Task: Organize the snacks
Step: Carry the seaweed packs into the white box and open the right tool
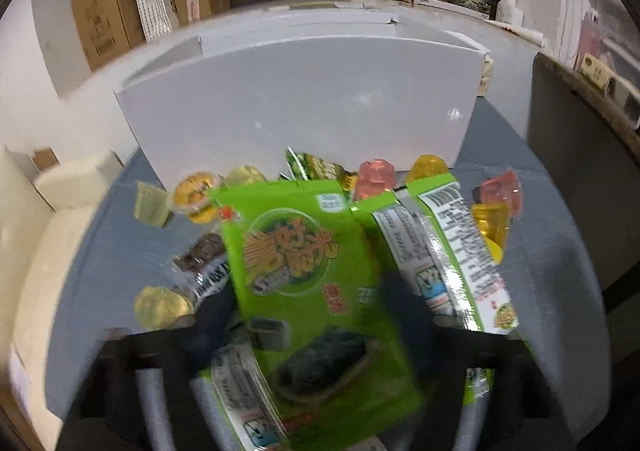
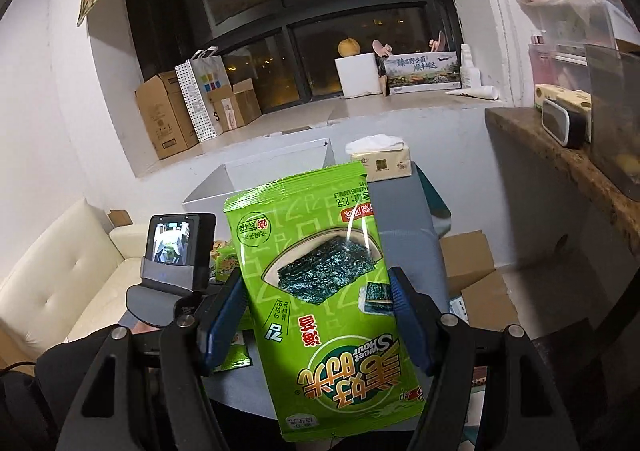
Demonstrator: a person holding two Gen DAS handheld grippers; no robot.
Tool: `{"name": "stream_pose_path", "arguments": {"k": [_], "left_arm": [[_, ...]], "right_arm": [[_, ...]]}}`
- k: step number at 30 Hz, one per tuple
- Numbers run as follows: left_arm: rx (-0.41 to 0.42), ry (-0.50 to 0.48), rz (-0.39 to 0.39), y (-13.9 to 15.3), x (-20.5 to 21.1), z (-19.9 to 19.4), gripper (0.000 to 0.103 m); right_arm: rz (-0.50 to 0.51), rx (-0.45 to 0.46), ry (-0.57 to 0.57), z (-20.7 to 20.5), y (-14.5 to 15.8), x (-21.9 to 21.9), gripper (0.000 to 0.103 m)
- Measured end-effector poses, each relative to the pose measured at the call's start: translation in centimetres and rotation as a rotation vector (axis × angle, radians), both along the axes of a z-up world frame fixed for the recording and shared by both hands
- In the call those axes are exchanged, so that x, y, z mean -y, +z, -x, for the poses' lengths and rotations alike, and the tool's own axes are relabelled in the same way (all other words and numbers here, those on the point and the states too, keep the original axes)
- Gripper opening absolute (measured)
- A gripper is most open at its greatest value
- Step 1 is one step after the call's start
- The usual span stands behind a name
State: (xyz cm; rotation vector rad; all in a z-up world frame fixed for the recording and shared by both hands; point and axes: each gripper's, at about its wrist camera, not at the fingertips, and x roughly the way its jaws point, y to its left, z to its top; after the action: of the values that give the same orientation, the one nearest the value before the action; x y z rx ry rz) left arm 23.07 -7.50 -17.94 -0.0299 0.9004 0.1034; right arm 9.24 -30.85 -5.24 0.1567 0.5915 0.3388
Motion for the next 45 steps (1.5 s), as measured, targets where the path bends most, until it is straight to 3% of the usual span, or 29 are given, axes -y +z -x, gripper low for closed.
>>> {"name": "stream_pose_path", "arguments": {"k": [2, 8, 16, 21, 26, 31, 36, 38, 41, 43, 45], "left_arm": [[0.009, -0.011, 0.080, 0.4, -0.8, 0.3, 0.070], [0.075, -0.045, 0.151, 3.1, -2.3, 1.8, 0.069], [0.180, -0.130, 0.138, 9.9, -4.6, 4.7, 0.069], [0.230, -0.135, 0.114, 12.8, -6.9, 4.1, 0.069], [0.262, -0.128, 0.101, 14.6, -10.1, 0.4, 0.069], [0.273, -0.144, 0.085, 15.7, -12.0, -6.3, 0.070], [0.256, -0.150, 0.042, 14.7, -12.6, -12.4, 0.070], [0.241, -0.161, 0.038, 13.9, -12.9, -14.3, 0.070], [0.219, -0.165, -0.004, 12.8, -12.7, -16.3, 0.078], [0.202, -0.147, -0.018, 12.1, -13.0, -17.2, 0.103], [0.209, -0.148, 0.000, 11.7, -13.4, -17.1, 0.103]], "right_arm": [[-0.006, 0.000, -0.002, 0.0, -0.1, 0.1, 0.074], [-0.006, -0.003, 0.031, -0.7, -0.6, -1.0, 0.074], [0.013, 0.002, 0.077, -3.5, -0.5, -4.2, 0.074], [0.036, 0.018, 0.106, -7.5, 0.5, -7.1, 0.074], [0.026, 0.026, 0.104, -13.4, 2.4, -9.8, 0.074], [0.033, -0.002, 0.083, -21.3, 3.5, -12.7, 0.074], [0.057, -0.049, 0.066, -27.8, 3.0, -15.1, 0.074], [0.060, -0.071, 0.064, -29.9, 2.4, -15.7, 0.078], [0.089, -0.105, 0.049, -32.2, 1.6, -16.5, 0.091], [0.097, -0.099, 0.040, -32.9, 1.6, -16.7, 0.096], [0.061, -0.088, 0.043, -32.7, 1.7, -16.2, 0.102]]}}
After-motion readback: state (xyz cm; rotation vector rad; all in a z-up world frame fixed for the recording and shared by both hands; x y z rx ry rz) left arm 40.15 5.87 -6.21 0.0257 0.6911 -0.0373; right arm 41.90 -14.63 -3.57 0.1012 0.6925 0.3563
